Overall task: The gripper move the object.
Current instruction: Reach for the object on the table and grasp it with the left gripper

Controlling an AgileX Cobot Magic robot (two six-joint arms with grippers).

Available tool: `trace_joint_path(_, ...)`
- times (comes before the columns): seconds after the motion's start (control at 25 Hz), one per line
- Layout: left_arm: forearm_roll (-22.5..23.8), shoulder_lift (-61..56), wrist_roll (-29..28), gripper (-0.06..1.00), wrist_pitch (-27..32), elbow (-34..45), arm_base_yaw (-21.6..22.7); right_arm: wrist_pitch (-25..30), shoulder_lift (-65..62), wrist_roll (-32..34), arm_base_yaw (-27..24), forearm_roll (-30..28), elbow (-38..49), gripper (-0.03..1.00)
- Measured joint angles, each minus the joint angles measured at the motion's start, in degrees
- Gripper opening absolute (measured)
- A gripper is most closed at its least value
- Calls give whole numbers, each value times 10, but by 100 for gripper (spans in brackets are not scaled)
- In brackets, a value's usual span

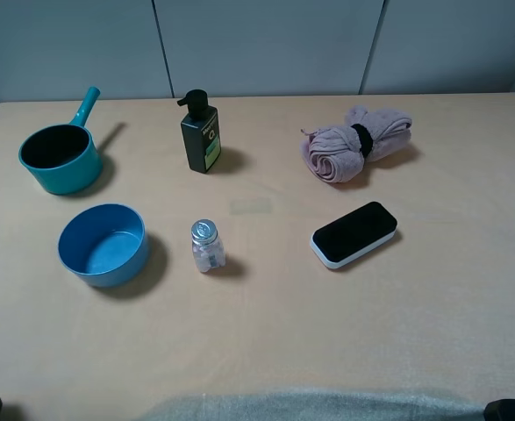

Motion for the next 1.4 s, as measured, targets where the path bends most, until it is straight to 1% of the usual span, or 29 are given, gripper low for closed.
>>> trace_joint_path(1.4,0,0,0,65,0,0,0,0,0,0,0,0,0,64)
